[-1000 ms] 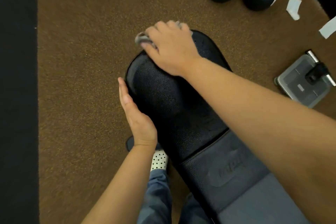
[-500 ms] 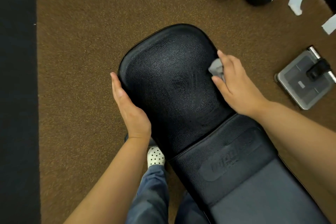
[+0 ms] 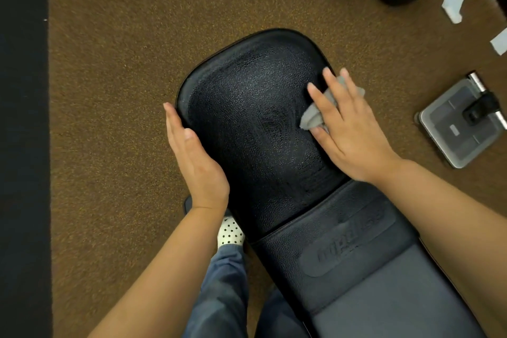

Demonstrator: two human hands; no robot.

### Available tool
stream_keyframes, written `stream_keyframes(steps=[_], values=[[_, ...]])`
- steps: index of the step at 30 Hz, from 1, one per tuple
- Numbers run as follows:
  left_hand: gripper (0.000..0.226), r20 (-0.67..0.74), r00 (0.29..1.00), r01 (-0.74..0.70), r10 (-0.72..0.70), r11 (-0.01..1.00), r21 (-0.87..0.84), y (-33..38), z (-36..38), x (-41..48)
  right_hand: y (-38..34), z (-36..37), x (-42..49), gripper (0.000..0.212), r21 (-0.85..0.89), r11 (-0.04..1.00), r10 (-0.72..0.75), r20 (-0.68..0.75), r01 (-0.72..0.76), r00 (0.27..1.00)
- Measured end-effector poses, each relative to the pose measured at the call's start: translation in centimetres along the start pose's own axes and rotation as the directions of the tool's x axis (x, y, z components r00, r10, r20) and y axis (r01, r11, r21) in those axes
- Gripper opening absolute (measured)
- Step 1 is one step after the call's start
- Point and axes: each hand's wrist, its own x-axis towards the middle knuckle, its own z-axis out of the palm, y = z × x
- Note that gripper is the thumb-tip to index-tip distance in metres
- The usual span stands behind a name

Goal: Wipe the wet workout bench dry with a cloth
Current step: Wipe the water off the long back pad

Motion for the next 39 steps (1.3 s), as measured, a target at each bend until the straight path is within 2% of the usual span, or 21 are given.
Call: stream_keyframes(steps=[8,15,18,23,27,33,39], values=[[0.06,0.0,1.0,-0.018,0.018,0.997,0.076,0.2,0.0,0.0,-3.1,-2.2,11.0,0.054,-0.04,0.999,-0.031,-0.143,0.025,0.989],[0.056,-0.008,1.0,0.011,-0.01,0.995,0.1,0.7,0.1,-0.2,-4.2,-3.7,16.0,0.044,-0.046,0.996,-0.076,-0.082,0.073,0.994],[0.056,-0.016,1.0,0.003,-0.002,0.995,0.1,0.9,0.1,-0.2,-3.4,-3.5,14.5,0.045,0.001,0.996,-0.084,-0.137,0.085,0.987],[0.056,-0.022,1.0,0.015,-0.013,0.996,0.088,0.9,0.2,-0.3,-1.2,-1.9,8.9,0.053,0.096,0.995,-0.008,-0.232,0.031,0.973],[0.057,-0.022,1.0,0.006,-0.003,0.994,0.107,0.6,0.2,-0.2,0.5,-0.7,3.0,0.06,0.121,0.993,0.033,-0.131,-0.017,0.991],[0.056,-0.016,1.0,-0.008,0.01,0.987,0.157,0.6,0.2,-0.1,1.9,0.2,-3.5,0.061,0.01,0.999,-0.043,0.029,0.042,0.999],[0.054,-0.013,1.0,-0.024,0.026,0.985,0.174,0.6,0.1,-0.2,1.1,0.7,-3.7,0.057,-0.003,1.0,-0.009,-0.007,0.009,1.0]])
